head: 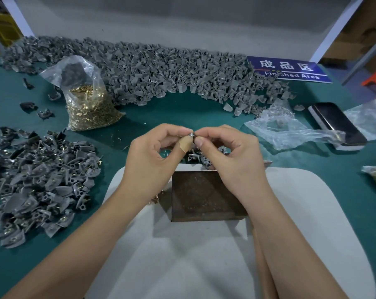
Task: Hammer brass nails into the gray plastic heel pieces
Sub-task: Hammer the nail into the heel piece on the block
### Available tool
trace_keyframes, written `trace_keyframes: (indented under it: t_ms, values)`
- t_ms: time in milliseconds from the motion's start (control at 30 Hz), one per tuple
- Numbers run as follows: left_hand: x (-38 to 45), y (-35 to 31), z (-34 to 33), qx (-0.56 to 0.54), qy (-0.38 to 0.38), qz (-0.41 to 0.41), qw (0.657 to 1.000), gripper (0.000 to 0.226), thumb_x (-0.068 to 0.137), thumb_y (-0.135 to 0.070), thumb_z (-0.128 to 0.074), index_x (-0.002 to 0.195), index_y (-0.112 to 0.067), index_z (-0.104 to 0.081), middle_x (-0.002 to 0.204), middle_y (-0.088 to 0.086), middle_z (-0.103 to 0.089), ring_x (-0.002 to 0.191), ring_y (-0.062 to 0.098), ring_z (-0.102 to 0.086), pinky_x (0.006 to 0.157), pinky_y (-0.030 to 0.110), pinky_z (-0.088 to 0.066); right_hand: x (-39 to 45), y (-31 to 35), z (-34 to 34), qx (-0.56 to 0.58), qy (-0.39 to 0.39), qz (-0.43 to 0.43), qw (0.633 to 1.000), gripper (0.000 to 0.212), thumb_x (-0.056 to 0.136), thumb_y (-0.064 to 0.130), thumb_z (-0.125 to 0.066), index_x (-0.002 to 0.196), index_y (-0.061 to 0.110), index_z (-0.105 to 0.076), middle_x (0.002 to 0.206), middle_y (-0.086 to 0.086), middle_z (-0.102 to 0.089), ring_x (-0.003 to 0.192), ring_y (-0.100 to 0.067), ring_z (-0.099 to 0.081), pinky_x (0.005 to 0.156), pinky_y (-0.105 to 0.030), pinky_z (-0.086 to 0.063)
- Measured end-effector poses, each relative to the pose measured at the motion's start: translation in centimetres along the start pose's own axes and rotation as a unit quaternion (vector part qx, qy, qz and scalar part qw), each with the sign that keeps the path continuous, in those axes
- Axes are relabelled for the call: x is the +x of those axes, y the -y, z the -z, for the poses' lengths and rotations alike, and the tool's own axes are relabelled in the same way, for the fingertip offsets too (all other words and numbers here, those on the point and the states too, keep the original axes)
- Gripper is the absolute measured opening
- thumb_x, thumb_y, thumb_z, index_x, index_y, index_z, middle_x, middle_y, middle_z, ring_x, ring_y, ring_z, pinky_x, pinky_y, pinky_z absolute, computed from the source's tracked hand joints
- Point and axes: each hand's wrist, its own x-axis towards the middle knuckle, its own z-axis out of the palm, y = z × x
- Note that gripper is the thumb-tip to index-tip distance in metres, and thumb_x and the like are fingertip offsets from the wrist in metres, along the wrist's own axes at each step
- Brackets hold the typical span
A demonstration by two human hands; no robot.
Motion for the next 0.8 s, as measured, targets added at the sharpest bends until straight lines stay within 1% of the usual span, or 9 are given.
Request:
trace_keyframes:
  t_ms: [100, 200, 267, 367, 467, 533, 633, 700, 800]
  values:
    - [-0.2, -0.1, -0.3, -0.059, 0.000, 0.044, 0.997, 0.009, 0.096, -0.016, -0.071, 0.103, -0.020, -0.071, 0.087, -0.006, -0.079, 0.086, 0.011, -0.076, 0.077, 0.021, -0.058, 0.1, 0.4, 0.3, -0.002, -0.002, 0.015, 1.000, 0.016, 0.093, 0.015, -0.075, 0.106, 0.024, -0.078, 0.087, 0.014, -0.073, 0.085, -0.010, -0.070, 0.077, -0.018, -0.051]
    - [-0.5, -0.1, -0.7, -0.074, 0.016, 0.065, 0.995, 0.007, 0.097, -0.017, -0.069, 0.104, -0.018, -0.070, 0.086, -0.003, -0.079, 0.086, 0.013, -0.077, 0.079, 0.026, -0.060, -0.1, 0.4, 1.2, 0.027, -0.005, -0.017, 0.999, 0.014, 0.095, 0.023, -0.071, 0.106, 0.031, -0.076, 0.084, 0.015, -0.073, 0.073, -0.005, -0.066, 0.067, -0.022, -0.055]
    - [-0.6, -0.1, -0.8, -0.063, 0.042, 0.071, 0.995, 0.006, 0.096, -0.018, -0.070, 0.102, -0.019, -0.069, 0.086, -0.003, -0.079, 0.087, 0.013, -0.077, 0.082, 0.026, -0.060, -0.4, 0.1, 2.1, 0.038, -0.036, -0.051, 0.997, 0.013, 0.098, 0.026, -0.066, 0.103, 0.032, -0.076, 0.080, 0.012, -0.072, 0.065, -0.004, -0.062, 0.058, -0.023, -0.052]
    - [-0.7, 0.0, -0.9, -0.002, 0.083, 0.065, 0.994, 0.006, 0.093, -0.018, -0.074, 0.098, -0.021, -0.071, 0.088, -0.005, -0.079, 0.087, 0.011, -0.075, 0.084, 0.021, -0.057, -1.5, -0.7, 3.8, -0.063, -0.103, -0.078, 0.990, 0.014, 0.098, 0.025, -0.065, 0.091, 0.031, -0.076, 0.075, 0.017, -0.071, 0.067, -0.002, -0.062, 0.064, -0.020, -0.046]
    - [-1.2, -0.2, -1.2, 0.051, 0.129, 0.032, 0.990, 0.005, 0.091, -0.021, -0.076, 0.094, -0.023, -0.072, 0.090, -0.010, -0.076, 0.085, 0.005, -0.071, 0.083, 0.013, -0.050, -3.5, -1.1, 5.4, -0.188, -0.134, -0.133, 0.964, 0.014, 0.096, 0.031, -0.065, 0.084, 0.033, -0.072, 0.075, 0.019, -0.069, 0.075, -0.006, -0.064, 0.069, -0.029, -0.047]
    - [-1.6, -0.4, -1.2, 0.084, 0.153, 0.011, 0.985, 0.005, 0.090, -0.025, -0.076, 0.093, -0.028, -0.073, 0.090, -0.017, -0.074, 0.088, 0.000, -0.068, 0.083, 0.009, -0.045, -5.0, -1.2, 6.2, -0.281, -0.118, -0.201, 0.931, 0.018, 0.094, 0.043, -0.063, 0.080, 0.033, -0.064, 0.074, 0.016, -0.066, 0.079, -0.017, -0.064, 0.068, -0.033, -0.045]
    - [-1.7, -0.5, -1.2, 0.135, 0.183, -0.004, 0.974, 0.004, 0.089, -0.029, -0.077, 0.090, -0.032, -0.075, 0.093, -0.023, -0.071, 0.093, -0.002, -0.065, 0.081, 0.005, -0.042, -6.5, -0.9, 6.6, -0.392, -0.044, -0.305, 0.867, 0.048, 0.091, 0.067, -0.055, 0.075, 0.022, -0.059, 0.070, 0.008, -0.062, 0.076, -0.025, -0.058, 0.065, -0.035, -0.044]
    - [-1.6, -0.5, -1.0, 0.143, 0.191, -0.008, 0.971, 0.006, 0.088, -0.027, -0.078, 0.088, -0.032, -0.075, 0.090, -0.021, -0.071, 0.091, -0.002, -0.064, 0.080, 0.006, -0.042, -6.7, -0.7, 6.3, -0.412, 0.001, -0.319, 0.853, 0.056, 0.092, 0.064, -0.055, 0.069, 0.013, -0.057, 0.065, 0.001, -0.061, 0.073, -0.029, -0.058, 0.063, -0.035, -0.046]
    - [-1.4, -0.6, -0.6, 0.182, 0.197, -0.054, 0.962, 0.004, 0.087, -0.024, -0.079, 0.087, -0.026, -0.076, 0.087, -0.013, -0.069, 0.090, 0.004, -0.063, 0.088, 0.023, -0.049, -6.3, -0.3, 5.8, -0.431, 0.041, -0.327, 0.840, 0.039, 0.093, 0.047, -0.056, 0.076, 0.012, -0.063, 0.074, -0.002, -0.065, 0.077, -0.032, -0.060, 0.060, -0.033, -0.040]
